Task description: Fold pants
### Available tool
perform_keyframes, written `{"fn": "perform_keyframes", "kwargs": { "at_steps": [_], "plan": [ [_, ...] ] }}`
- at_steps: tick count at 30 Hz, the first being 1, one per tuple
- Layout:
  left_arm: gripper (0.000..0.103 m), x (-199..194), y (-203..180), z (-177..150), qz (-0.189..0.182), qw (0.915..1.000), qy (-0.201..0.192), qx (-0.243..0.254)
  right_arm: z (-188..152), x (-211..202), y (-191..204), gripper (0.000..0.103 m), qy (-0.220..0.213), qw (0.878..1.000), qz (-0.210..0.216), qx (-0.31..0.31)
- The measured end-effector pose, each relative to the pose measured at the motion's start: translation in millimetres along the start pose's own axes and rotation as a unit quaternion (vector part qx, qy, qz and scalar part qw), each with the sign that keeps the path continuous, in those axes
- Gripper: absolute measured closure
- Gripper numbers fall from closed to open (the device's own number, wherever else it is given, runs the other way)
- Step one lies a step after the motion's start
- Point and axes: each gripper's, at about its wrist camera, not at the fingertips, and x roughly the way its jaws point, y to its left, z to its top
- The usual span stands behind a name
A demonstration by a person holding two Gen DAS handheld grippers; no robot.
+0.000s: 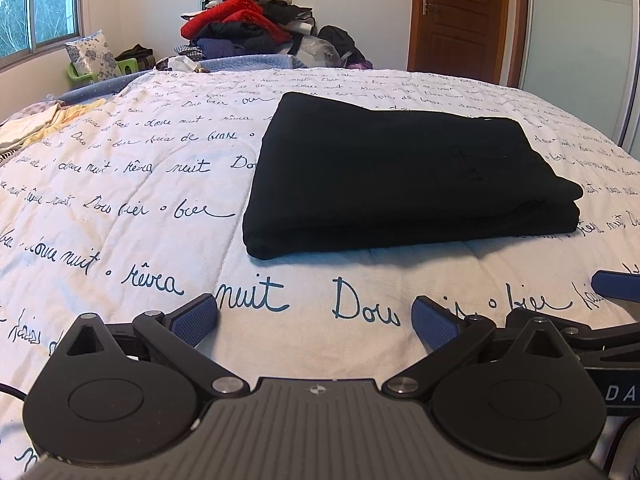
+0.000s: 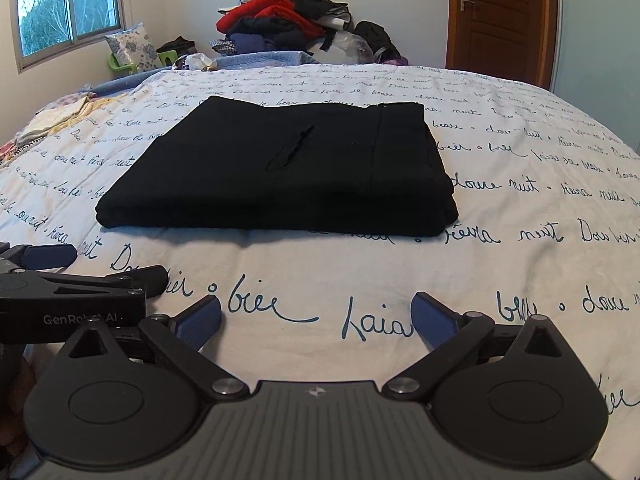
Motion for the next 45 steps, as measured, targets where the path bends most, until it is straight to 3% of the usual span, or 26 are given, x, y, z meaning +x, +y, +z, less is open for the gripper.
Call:
{"fn": "perform_keyframes", "kwargs": {
  "at_steps": [16,24,29,45],
  "plan": [
    [0.0,-2,1,1,0.0,1.0,-0.003,-0.003,1,-1,1,0.0,0.003,1.0,-0.001,-0.008],
    [0.0,-5,20,0,0.011,0.9989,0.002,-0.045,8,2,3,0.0,0.004,1.0,-0.011,-0.023],
    [0.0,-4,11,0,0.026,0.9994,0.003,-0.024,5,9,4,0.0,0.014,0.999,-0.014,-0.028],
    [0.0,-3,13,-1,0.026,0.9992,0.001,-0.029,-1,6,3,0.0,0.003,1.0,-0.015,-0.021]
  ]
}}
